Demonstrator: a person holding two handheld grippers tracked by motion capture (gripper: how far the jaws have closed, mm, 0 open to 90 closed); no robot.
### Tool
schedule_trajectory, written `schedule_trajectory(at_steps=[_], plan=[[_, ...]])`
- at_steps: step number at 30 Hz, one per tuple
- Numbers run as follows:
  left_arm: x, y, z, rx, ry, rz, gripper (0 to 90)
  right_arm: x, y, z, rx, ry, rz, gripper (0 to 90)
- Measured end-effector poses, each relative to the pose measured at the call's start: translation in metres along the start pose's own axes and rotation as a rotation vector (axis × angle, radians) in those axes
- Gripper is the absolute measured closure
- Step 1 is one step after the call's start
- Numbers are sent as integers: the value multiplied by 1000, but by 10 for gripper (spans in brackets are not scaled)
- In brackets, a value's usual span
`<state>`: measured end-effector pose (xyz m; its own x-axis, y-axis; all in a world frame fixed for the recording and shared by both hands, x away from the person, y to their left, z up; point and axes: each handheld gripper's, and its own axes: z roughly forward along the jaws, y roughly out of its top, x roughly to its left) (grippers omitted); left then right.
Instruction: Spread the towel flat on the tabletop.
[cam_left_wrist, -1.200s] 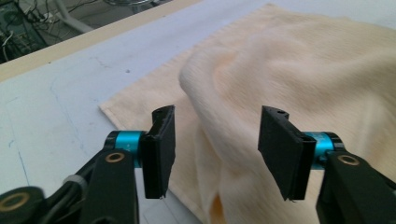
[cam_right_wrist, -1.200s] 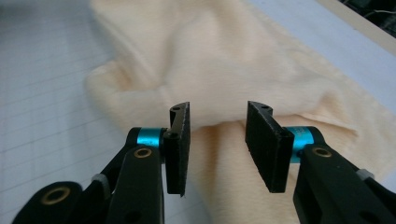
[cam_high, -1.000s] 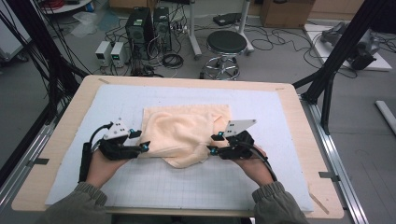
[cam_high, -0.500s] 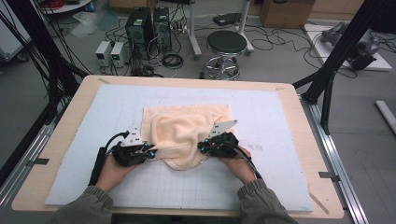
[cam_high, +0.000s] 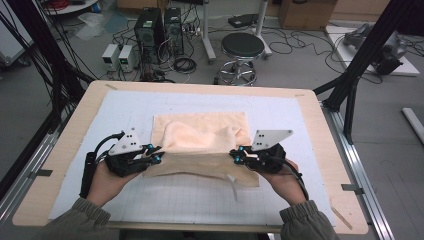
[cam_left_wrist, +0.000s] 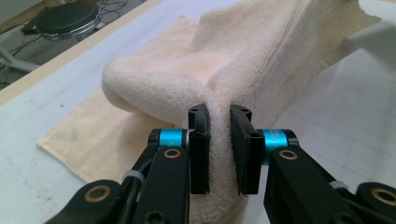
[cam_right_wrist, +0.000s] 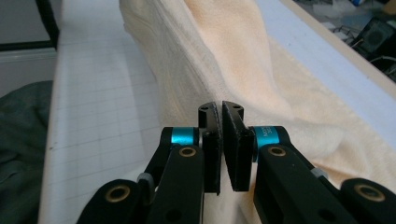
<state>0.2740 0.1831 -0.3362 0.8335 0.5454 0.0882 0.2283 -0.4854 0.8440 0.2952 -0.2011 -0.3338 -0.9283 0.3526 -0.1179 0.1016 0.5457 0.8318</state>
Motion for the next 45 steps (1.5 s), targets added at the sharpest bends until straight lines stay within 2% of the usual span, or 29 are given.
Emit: schedule_trajectory(at_steps=[2,4,6,8,12,15,18,21,23,24,27,30,32,35,37,39,40,41,43,45], plan=[[-2,-5,1,32,-43,-10,766,5,1,-4,7,20,-3,860],[1,-14,4,35,-70,-32,705,6,-4,0,51,69,15,836],[7,-26,4,8,-66,-91,596,7,-12,5,59,85,18,784],[16,-34,5,1,-70,-125,566,5,-17,7,42,87,40,746],[26,-43,9,5,-38,-145,550,-7,-24,15,51,59,51,669],[29,-49,23,39,-26,-143,551,-18,-32,31,102,40,60,605],[29,-56,45,105,-35,-134,551,-24,-40,50,145,40,77,573],[26,-63,68,178,-35,-111,559,-26,-50,69,209,40,71,569],[22,-66,75,181,-11,-73,613,-26,-55,80,264,49,78,608],[21,-65,75,182,-3,-57,645,-24,-57,83,279,49,67,656],[21,-64,71,187,3,-61,735,-21,-55,87,299,45,25,826],[18,-62,66,178,20,-64,780,-19,-55,87,318,68,28,890],[15,-60,59,160,22,-62,792,-16,-54,83,313,74,25,891],[10,-56,46,132,19,-43,797,-11,-51,71,279,82,10,892],[5,-53,37,114,14,-36,798,-7,-53,61,257,89,21,895],[2,-52,30,104,9,-29,800,-4,-57,56,244,116,34,893],[1,-52,28,98,7,-26,800,-3,-59,55,249,118,36,861],[1,-52,25,98,8,-23,800,-2,-62,54,246,113,39,790],[3,-55,24,89,-2,-34,792,-3,-68,55,239,105,56,730],[7,-60,24,88,-7,-53,737,-4,-70,56,225,96,57,677]])
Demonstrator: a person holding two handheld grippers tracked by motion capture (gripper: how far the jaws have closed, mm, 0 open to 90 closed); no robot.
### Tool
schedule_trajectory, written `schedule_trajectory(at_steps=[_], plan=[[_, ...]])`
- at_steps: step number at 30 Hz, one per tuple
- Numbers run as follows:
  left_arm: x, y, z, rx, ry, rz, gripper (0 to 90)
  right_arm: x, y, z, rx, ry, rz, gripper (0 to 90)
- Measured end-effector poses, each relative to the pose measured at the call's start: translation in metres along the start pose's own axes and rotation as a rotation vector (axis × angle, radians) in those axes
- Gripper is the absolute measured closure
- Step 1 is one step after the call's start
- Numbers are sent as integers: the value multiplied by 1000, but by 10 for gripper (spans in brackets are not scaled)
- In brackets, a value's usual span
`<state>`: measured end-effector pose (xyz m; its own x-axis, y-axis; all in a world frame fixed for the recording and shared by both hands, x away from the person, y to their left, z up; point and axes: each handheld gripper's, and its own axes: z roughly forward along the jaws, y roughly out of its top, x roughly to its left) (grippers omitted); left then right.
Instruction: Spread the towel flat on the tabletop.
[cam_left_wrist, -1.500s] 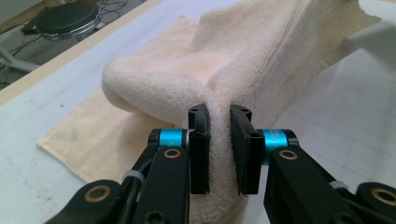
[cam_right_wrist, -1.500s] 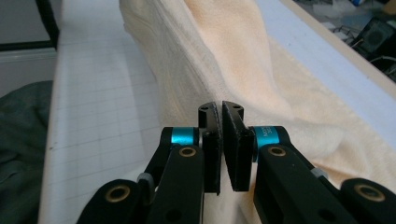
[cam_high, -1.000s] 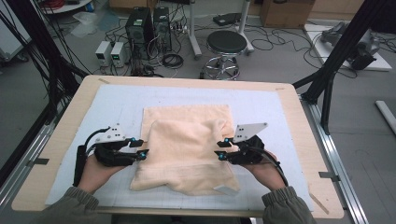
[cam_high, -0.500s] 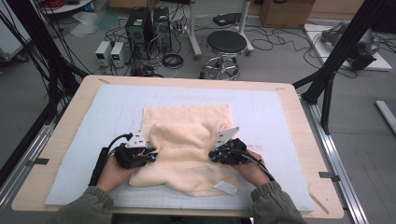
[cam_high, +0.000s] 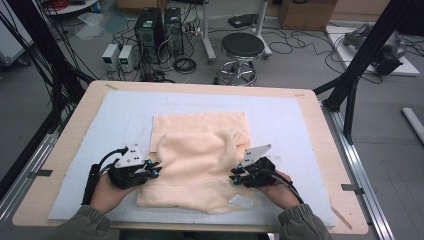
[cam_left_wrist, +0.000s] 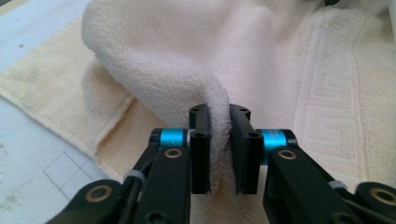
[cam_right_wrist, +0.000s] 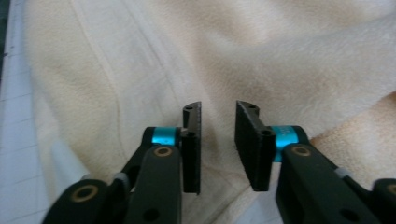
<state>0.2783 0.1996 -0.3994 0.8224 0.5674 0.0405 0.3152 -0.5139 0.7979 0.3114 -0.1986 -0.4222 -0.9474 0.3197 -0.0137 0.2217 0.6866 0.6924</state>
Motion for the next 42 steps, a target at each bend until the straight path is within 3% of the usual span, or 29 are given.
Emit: schedule_trajectory(at_steps=[3,6,10,14,18,26,29,32,34,36,39,42], plan=[[6,-8,2,19,-15,-32,591,-3,-1,4,0,1,1,625],[6,-17,8,48,-37,-33,564,-5,-3,11,18,11,9,631],[-1,-25,24,123,-58,4,713,-7,-5,15,1,38,39,783],[-6,-22,24,120,-47,16,790,-3,-4,13,11,43,23,851],[-10,-19,12,92,-46,15,803,5,-3,6,14,58,11,855],[-34,-12,-25,18,-62,39,809,40,-3,-30,-77,61,-37,855],[-45,-10,-40,-2,-96,42,809,55,-4,-42,-93,78,-53,854],[-52,-7,-51,-27,-136,67,799,70,-3,-53,-92,105,-97,824],[-51,-6,-54,-47,-146,76,741,74,-2,-59,-104,109,-109,774],[-44,-5,-53,-52,-125,55,639,72,1,-64,-122,85,-108,737],[-29,-7,-48,-65,-88,21,614,59,4,-59,-128,39,-95,694],[-12,-11,-39,-70,-50,-18,622,42,3,-44,-105,6,-75,653]])
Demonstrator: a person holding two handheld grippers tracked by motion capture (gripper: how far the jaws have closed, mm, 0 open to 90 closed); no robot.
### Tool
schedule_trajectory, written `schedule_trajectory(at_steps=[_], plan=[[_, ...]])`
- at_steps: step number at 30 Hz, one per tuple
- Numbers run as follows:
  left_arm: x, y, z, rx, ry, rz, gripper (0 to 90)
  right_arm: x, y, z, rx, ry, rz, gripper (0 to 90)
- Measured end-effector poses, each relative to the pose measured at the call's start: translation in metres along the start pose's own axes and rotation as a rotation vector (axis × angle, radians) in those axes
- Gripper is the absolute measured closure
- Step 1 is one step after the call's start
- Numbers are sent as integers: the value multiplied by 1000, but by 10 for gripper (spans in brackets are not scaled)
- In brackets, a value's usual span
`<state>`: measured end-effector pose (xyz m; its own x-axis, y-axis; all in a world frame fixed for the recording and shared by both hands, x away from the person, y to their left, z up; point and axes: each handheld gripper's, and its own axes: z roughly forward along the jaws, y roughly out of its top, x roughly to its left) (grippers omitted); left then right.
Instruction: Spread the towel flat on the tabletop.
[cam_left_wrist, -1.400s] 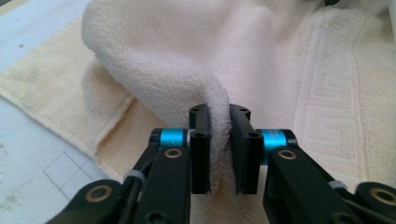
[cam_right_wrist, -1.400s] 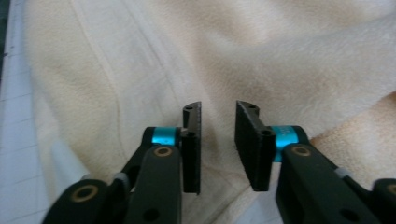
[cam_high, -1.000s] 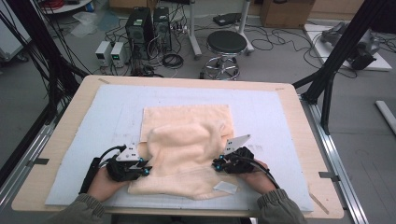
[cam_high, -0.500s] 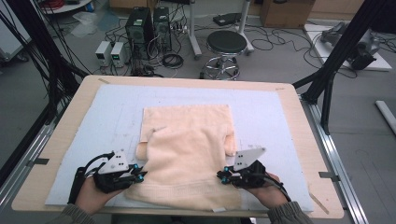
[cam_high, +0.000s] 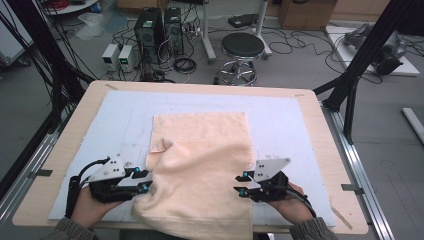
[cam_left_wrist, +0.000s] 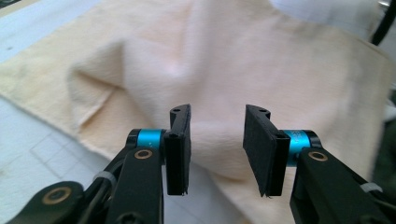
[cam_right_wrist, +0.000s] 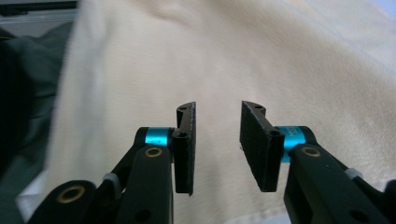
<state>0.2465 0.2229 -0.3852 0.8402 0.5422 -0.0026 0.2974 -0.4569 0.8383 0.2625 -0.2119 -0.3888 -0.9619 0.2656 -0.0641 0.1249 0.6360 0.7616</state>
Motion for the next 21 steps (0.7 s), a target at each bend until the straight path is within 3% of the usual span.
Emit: schedule_trajectory(at_steps=[3,5,9,12,14,16,21], plan=[[15,-5,16,15,10,-44,646,-16,-7,20,11,-6,29,617],[20,-6,30,41,-12,-62,645,-24,-12,33,38,-2,48,600],[19,-7,57,106,-65,-59,617,-29,-16,52,149,14,50,619],[13,-7,71,160,-78,-24,676,-31,-17,53,128,44,78,715],[8,-7,74,175,-69,0,753,-30,-19,53,115,49,74,774],[6,-6,70,169,-54,-2,800,-28,-19,52,111,55,72,829],[-3,-5,49,134,-30,2,822,-17,-16,49,124,49,27,851]])
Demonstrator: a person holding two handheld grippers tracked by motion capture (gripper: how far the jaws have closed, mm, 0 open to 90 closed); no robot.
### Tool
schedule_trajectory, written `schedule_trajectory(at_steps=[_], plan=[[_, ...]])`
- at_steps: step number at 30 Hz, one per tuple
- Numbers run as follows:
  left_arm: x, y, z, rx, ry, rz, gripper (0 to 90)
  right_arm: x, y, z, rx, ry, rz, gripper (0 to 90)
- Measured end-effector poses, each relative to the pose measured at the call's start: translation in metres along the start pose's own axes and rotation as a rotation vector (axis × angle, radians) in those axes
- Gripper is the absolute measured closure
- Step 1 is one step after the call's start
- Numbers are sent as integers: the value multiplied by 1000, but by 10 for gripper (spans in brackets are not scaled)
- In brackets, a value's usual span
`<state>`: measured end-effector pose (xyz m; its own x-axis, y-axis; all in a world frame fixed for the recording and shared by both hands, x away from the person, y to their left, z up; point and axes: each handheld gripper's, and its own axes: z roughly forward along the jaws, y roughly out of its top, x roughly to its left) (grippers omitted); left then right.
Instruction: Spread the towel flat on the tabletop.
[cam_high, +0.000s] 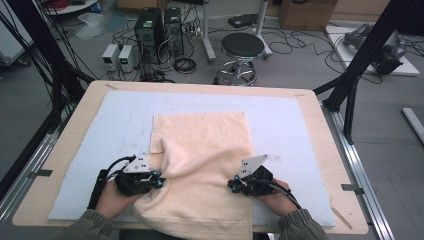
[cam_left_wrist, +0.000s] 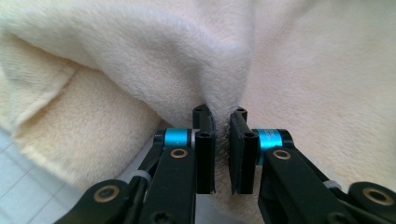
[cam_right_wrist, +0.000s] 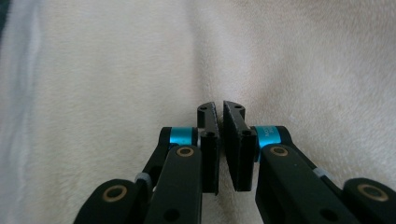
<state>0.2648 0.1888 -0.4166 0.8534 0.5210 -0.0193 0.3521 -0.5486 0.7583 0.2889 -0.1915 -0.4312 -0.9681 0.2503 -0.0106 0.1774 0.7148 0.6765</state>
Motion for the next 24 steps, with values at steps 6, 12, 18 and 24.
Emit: schedule_trajectory(at_steps=[6,12,18,24], plan=[[-20,-4,-32,-34,20,24,824,22,4,-16,-51,24,-44,853],[-47,2,-64,-46,10,67,820,50,8,-40,-106,54,-103,847],[-48,9,-74,-90,6,91,573,62,17,-58,-158,30,-163,696],[-11,-3,-49,-89,44,-4,615,26,15,-41,-132,-58,-85,630]])
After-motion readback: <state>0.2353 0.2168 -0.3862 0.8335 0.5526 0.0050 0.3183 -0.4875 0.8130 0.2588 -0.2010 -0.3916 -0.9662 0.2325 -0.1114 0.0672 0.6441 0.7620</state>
